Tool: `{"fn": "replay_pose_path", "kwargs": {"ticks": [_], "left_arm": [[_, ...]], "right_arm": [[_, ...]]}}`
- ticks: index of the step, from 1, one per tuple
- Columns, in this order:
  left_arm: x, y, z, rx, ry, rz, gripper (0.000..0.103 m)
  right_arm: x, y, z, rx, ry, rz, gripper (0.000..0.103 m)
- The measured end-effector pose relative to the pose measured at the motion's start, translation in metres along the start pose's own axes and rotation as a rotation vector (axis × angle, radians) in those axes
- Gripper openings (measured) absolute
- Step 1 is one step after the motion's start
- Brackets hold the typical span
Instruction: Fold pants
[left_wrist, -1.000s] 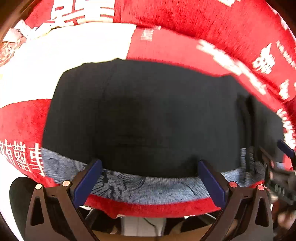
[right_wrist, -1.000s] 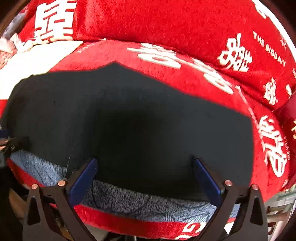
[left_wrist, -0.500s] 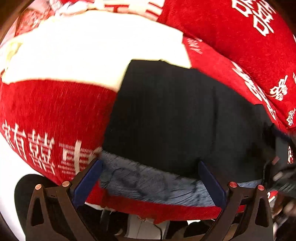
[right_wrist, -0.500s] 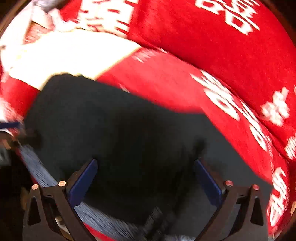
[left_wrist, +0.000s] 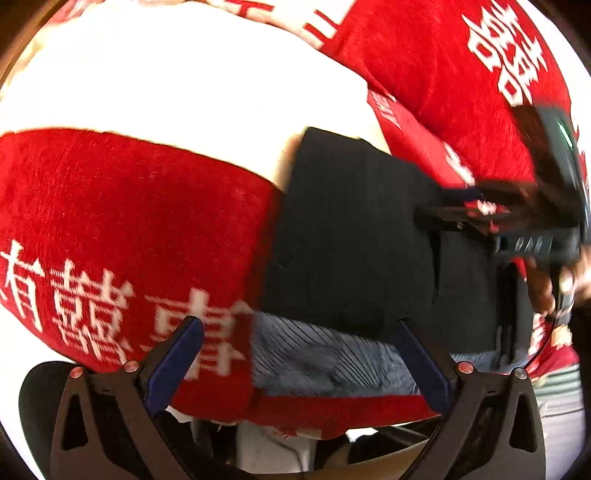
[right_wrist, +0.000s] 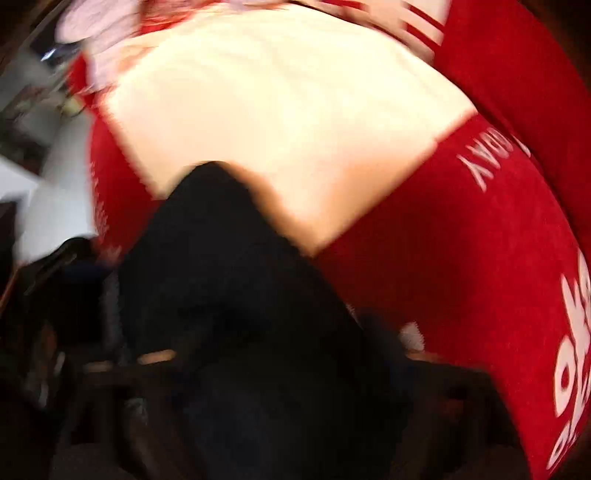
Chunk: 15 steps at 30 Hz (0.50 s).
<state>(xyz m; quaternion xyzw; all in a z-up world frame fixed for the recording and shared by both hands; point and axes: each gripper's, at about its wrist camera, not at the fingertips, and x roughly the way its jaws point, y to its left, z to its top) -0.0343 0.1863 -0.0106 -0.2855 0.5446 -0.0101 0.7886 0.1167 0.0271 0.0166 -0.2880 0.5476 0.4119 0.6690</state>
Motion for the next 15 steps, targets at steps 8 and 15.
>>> {"fn": "replay_pose_path", "kwargs": {"ticks": [8, 15], "left_arm": [[0.004, 0.009, 0.025, 0.172, -0.007, -0.144, 0.103], [0.03, -0.027, 0.038, 0.363, 0.078, -0.372, 0.103]], "right_arm": [[-0.07, 0.034, -0.035, -0.146, -0.226, -0.021, 0.018], [-0.091, 0.046, -0.051, -0.161, -0.323, 0.002, 0.017]]}}
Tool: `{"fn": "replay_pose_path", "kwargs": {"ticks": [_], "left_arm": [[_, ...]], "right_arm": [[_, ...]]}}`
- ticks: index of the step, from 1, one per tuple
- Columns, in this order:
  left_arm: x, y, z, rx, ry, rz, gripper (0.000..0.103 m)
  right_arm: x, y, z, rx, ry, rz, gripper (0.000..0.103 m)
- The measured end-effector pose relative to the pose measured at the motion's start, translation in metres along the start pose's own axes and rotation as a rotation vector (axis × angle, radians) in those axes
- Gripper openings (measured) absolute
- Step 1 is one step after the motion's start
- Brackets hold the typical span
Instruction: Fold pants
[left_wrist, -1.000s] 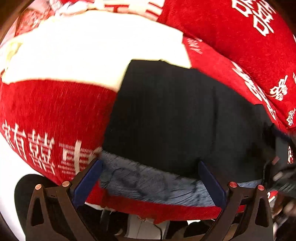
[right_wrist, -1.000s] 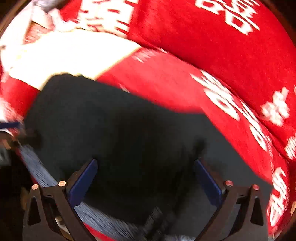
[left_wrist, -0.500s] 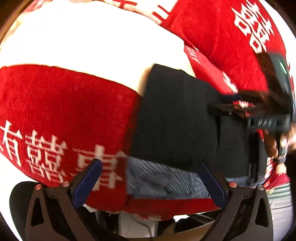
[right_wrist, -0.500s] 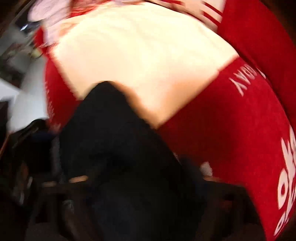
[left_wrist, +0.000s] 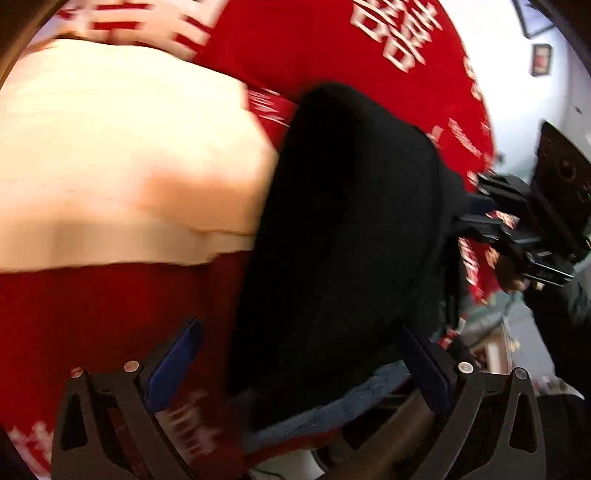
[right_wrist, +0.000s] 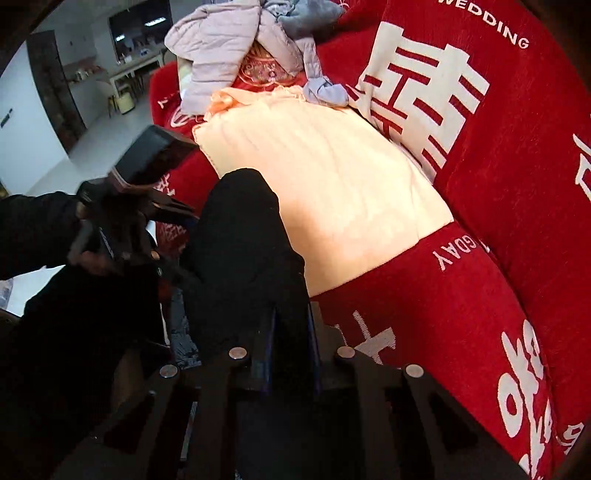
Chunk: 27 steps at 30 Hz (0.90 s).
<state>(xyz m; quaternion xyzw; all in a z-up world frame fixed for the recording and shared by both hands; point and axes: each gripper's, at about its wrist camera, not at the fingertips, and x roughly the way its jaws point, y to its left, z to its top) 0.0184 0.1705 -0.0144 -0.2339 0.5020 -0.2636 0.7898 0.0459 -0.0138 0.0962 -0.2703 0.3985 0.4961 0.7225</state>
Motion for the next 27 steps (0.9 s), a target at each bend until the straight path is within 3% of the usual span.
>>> {"fn": "replay_pose_path", "kwargs": {"ticks": [1, 4, 6, 7, 8, 10, 11, 12, 13, 14, 17, 19, 22, 24, 25, 27], "left_arm": [[0.013, -0.009, 0.002, 0.023, 0.039, -0.024, 0.103], [0.032, -0.031, 0.003, 0.09, 0.082, 0.019, 0.103], [0.04, -0.038, 0.005, 0.088, 0.092, 0.076, 0.086], [0.042, -0.04, 0.005, 0.086, 0.103, 0.127, 0.068], [0.038, -0.042, 0.003, 0.084, 0.102, 0.141, 0.056], [0.036, -0.048, 0.001, 0.042, 0.124, 0.12, 0.044], [0.036, -0.05, -0.002, 0.042, 0.123, 0.137, 0.044], [0.036, -0.057, -0.002, 0.056, 0.116, 0.168, 0.043], [0.036, -0.066, -0.002, 0.069, 0.115, 0.198, 0.041], [0.032, -0.069, -0.005, 0.071, 0.115, 0.208, 0.04], [0.017, -0.075, -0.005, 0.066, 0.105, 0.218, 0.038], [0.008, -0.084, -0.004, 0.064, 0.1, 0.23, 0.038], [0.007, -0.094, 0.007, 0.059, 0.106, 0.267, 0.038], [0.005, -0.094, 0.01, 0.044, 0.114, 0.281, 0.038], [0.006, -0.093, 0.01, 0.033, 0.12, 0.288, 0.038], [0.006, -0.09, 0.01, 0.02, 0.128, 0.295, 0.038]], "right_arm": [[0.004, -0.001, 0.001, 0.007, 0.005, -0.001, 0.017], [0.011, -0.003, 0.001, 0.034, 0.031, -0.017, 0.018], [0.022, -0.011, 0.0, 0.083, 0.072, -0.04, 0.023], [0.022, -0.015, 0.0, 0.116, 0.092, -0.039, 0.032], [0.017, -0.018, -0.001, 0.138, 0.098, -0.044, 0.033], [-0.003, -0.024, -0.009, 0.145, 0.085, -0.063, 0.051], [-0.013, -0.027, -0.014, 0.136, 0.077, -0.083, 0.057], [-0.024, -0.031, -0.023, 0.119, 0.08, -0.137, 0.069], [-0.029, -0.034, -0.032, 0.1, 0.104, -0.2, 0.072], [-0.03, -0.042, -0.045, 0.082, 0.166, -0.297, 0.072], [-0.023, -0.065, -0.072, 0.137, 0.283, -0.469, 0.072], [-0.017, -0.07, -0.08, 0.183, 0.268, -0.55, 0.072], [0.007, -0.051, -0.088, 0.163, 0.269, -0.611, 0.072], [0.034, -0.016, -0.101, 0.04, 0.342, -0.602, 0.068], [0.036, 0.004, -0.104, -0.038, 0.321, -0.651, 0.056], [0.031, 0.042, -0.113, -0.163, 0.326, -0.631, 0.056]]}}
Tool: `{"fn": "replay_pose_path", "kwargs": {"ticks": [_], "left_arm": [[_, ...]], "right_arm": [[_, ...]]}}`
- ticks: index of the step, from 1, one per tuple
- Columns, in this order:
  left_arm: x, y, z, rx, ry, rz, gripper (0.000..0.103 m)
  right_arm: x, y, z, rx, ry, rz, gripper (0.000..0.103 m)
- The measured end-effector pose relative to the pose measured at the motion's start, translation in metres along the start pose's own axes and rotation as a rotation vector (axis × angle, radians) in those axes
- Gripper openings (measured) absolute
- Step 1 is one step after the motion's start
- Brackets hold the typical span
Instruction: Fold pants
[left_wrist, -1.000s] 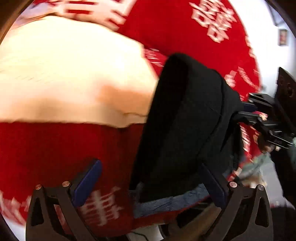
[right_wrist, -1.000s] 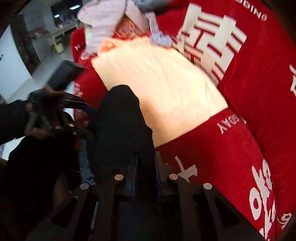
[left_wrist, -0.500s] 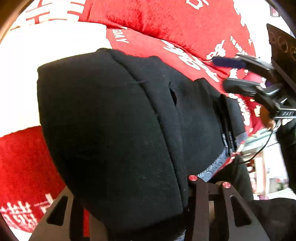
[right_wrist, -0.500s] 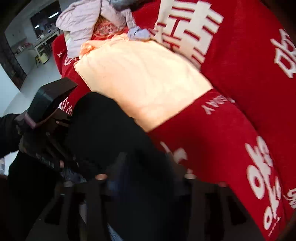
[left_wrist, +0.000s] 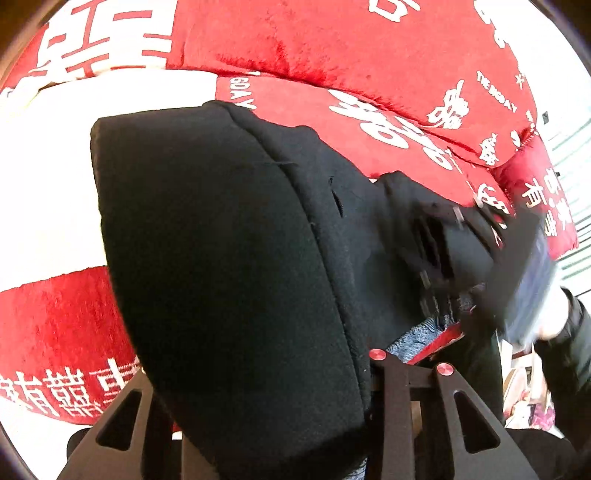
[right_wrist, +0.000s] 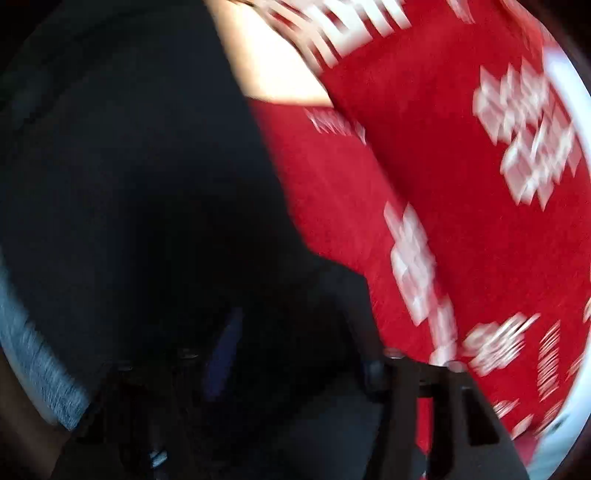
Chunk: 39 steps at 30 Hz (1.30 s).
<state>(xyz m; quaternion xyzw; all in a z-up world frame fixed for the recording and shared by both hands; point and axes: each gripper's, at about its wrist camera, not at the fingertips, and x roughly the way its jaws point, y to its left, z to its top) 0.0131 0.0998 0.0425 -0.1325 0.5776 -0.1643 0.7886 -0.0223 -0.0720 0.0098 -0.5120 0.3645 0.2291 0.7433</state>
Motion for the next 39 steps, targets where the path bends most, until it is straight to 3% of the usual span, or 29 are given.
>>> {"fn": "replay_pose_path", "kwargs": {"ticks": [1, 3, 5, 7, 9, 10, 11, 15, 18, 21, 23, 29, 33, 39], "left_arm": [[0.001, 0.001, 0.0, -0.005, 0.001, 0.002, 0.038], [0.001, 0.0, -0.001, 0.003, -0.002, 0.013, 0.038], [0.0, -0.007, -0.001, 0.022, -0.012, 0.034, 0.038], [-0.002, -0.016, 0.0, 0.039, -0.016, 0.059, 0.038], [-0.005, -0.025, 0.001, 0.048, -0.015, 0.066, 0.037], [-0.008, -0.031, 0.001, 0.057, -0.015, 0.065, 0.033], [-0.01, -0.036, 0.002, 0.067, -0.017, 0.072, 0.03], [-0.016, -0.061, 0.004, 0.119, -0.027, 0.125, 0.029], [-0.022, -0.079, 0.009, 0.142, -0.032, 0.127, 0.028], [-0.029, -0.109, 0.017, 0.191, -0.04, 0.118, 0.027], [-0.032, -0.132, 0.023, 0.225, -0.038, 0.108, 0.026], [-0.022, -0.219, 0.045, 0.344, -0.001, 0.094, 0.026], [-0.009, -0.279, 0.064, 0.391, 0.036, 0.078, 0.026], [0.043, -0.347, 0.08, 0.423, 0.111, 0.126, 0.026]], "right_arm": [[-0.011, 0.005, -0.004, -0.016, -0.01, 0.041, 0.056], [-0.032, 0.007, -0.013, 0.0, -0.035, 0.211, 0.056], [-0.042, 0.009, -0.019, -0.006, -0.062, 0.234, 0.063], [-0.029, 0.011, -0.022, -0.012, -0.026, 0.21, 0.08], [0.0, 0.013, -0.023, 0.03, 0.045, 0.317, 0.081], [0.001, 0.013, -0.021, 0.035, 0.02, 0.326, 0.088], [0.001, 0.013, -0.02, 0.024, 0.001, 0.332, 0.089], [-0.02, -0.004, -0.017, 0.01, -0.007, 0.328, 0.089], [-0.056, -0.047, -0.04, 0.182, -0.121, 0.358, 0.089], [-0.08, -0.086, -0.082, 0.402, -0.172, 0.323, 0.09], [-0.084, -0.1, -0.115, 0.524, -0.159, 0.279, 0.09], [-0.056, -0.129, -0.197, 0.785, -0.009, 0.193, 0.09], [-0.07, -0.137, -0.25, 0.938, -0.021, 0.184, 0.09], [-0.072, -0.148, -0.288, 1.034, -0.032, 0.16, 0.09]]}}
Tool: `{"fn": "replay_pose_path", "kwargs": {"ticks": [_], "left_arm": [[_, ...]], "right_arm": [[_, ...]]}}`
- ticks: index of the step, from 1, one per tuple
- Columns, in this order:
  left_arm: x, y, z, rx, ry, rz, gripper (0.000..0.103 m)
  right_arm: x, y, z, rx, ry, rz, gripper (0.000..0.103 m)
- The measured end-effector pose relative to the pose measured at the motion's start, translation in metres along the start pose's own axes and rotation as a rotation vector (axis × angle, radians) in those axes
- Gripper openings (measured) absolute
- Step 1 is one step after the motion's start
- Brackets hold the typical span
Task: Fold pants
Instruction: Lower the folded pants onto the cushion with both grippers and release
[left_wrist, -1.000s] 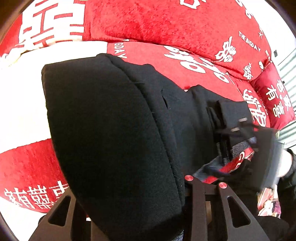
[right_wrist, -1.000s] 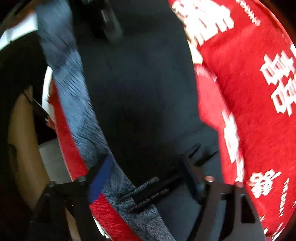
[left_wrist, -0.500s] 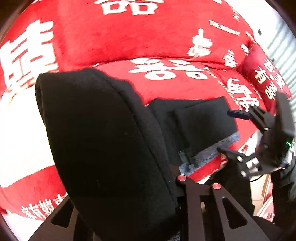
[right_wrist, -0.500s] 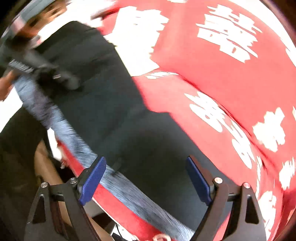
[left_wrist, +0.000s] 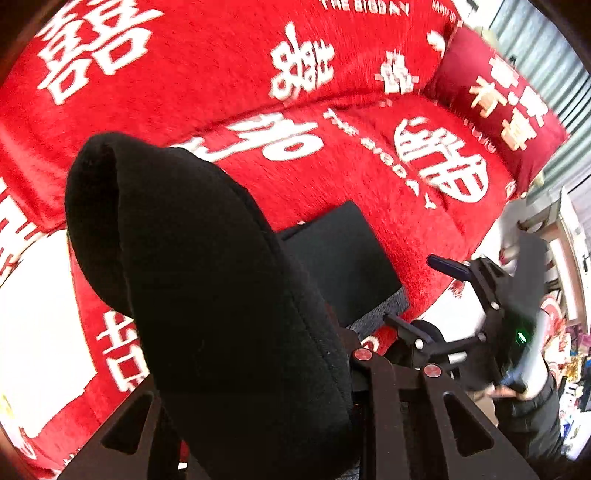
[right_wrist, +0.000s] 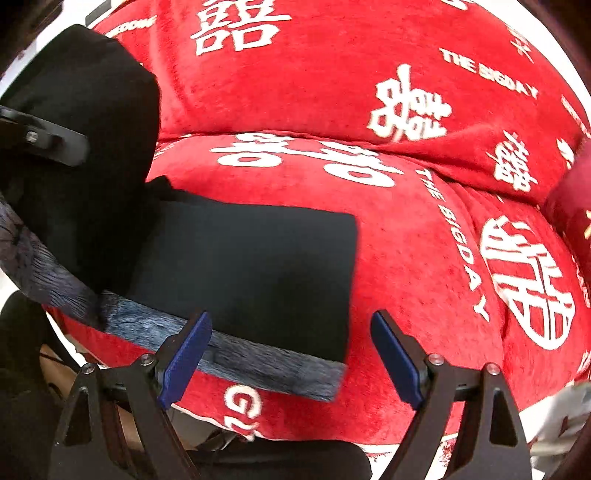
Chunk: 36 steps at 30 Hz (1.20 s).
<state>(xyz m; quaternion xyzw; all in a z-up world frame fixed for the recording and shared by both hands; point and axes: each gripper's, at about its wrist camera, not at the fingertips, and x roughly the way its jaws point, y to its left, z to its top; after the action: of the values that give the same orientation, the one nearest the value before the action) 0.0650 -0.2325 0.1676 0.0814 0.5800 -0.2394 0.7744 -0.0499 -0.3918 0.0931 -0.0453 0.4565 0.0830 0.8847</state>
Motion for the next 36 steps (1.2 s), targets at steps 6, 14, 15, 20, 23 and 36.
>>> {"fn": "replay_pose_path", "kwargs": {"ticks": [6, 14, 15, 20, 23, 36], "left_arm": [[0.088, -0.039, 0.023, 0.022, 0.14, 0.092, 0.027], [0.125, -0.062, 0.026, 0.029, 0.196, 0.099, 0.067], [0.12, -0.062, 0.025, 0.034, 0.198, 0.091, 0.067], [0.056, -0.057, 0.023, 0.051, 0.082, -0.042, 0.08], [0.027, -0.038, 0.014, 0.034, 0.014, -0.063, 0.08], [0.059, 0.097, -0.076, -0.341, -0.01, 0.194, 0.08]], "right_arm": [[0.009, -0.025, -0.025, 0.103, 0.014, 0.006, 0.09], [0.014, -0.035, -0.053, 0.112, 0.013, 0.036, 0.09], [0.012, -0.034, -0.056, 0.112, 0.006, 0.047, 0.09], [0.004, -0.029, -0.062, 0.102, -0.047, 0.125, 0.09], [-0.001, -0.023, -0.059, 0.099, -0.088, 0.188, 0.091], [-0.04, -0.038, -0.046, 0.188, -0.164, 0.123, 0.096]]}}
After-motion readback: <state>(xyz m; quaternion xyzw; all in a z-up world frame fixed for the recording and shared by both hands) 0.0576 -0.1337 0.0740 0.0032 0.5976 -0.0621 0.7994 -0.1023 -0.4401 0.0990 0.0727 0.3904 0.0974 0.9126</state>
